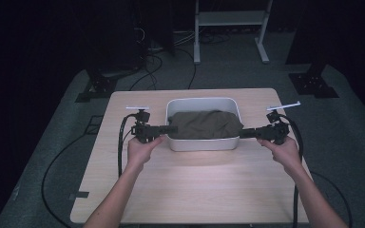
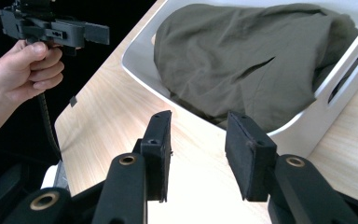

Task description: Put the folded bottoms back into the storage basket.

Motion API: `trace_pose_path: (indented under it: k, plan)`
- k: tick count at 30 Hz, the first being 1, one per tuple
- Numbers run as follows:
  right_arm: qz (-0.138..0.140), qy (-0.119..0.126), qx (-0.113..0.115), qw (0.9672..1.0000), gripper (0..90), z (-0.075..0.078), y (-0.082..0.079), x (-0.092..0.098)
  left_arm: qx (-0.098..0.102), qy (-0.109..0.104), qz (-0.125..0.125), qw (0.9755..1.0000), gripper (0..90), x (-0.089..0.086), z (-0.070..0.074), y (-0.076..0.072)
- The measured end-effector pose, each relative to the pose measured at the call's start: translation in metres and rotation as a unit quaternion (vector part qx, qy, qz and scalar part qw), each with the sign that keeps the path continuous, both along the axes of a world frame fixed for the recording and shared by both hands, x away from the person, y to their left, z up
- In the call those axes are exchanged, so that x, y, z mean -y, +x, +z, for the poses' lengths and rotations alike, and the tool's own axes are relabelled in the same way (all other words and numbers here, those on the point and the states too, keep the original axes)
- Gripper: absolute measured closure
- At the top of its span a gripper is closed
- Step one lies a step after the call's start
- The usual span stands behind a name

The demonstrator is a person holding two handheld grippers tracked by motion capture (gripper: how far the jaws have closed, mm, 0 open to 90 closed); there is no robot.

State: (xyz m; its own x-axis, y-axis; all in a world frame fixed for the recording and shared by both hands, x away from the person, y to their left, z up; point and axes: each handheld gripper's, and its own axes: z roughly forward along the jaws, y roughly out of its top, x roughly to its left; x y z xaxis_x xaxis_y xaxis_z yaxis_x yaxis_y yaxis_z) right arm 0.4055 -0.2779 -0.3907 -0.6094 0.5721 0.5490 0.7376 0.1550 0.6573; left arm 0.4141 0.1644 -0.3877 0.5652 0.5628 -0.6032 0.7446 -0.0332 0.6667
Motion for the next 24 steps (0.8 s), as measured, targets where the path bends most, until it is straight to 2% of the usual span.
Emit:
trace_pose_path:
  k: [4, 7, 24]
  plan:
    - [0.003, 0.001, -0.001, 1.0, 58.6, -0.002, -0.004, 0.0, -0.003, 0.002, 0.0, 1.0, 43.1, -0.001, -0.003, -0.005]
    - [0.004, 0.008, -0.003, 1.0, 56.4, -0.004, -0.006, 0.001, -0.003, 0.012, -0.004, 0.9999, 41.5, -0.001, -0.003, -0.008]
    - [0.008, 0.028, 0.001, 0.9996, 42.8, -0.007, -0.022, 0.008, -0.002, -0.004, -0.01, 0.9999, 30.2, -0.004, -0.006, -0.023]
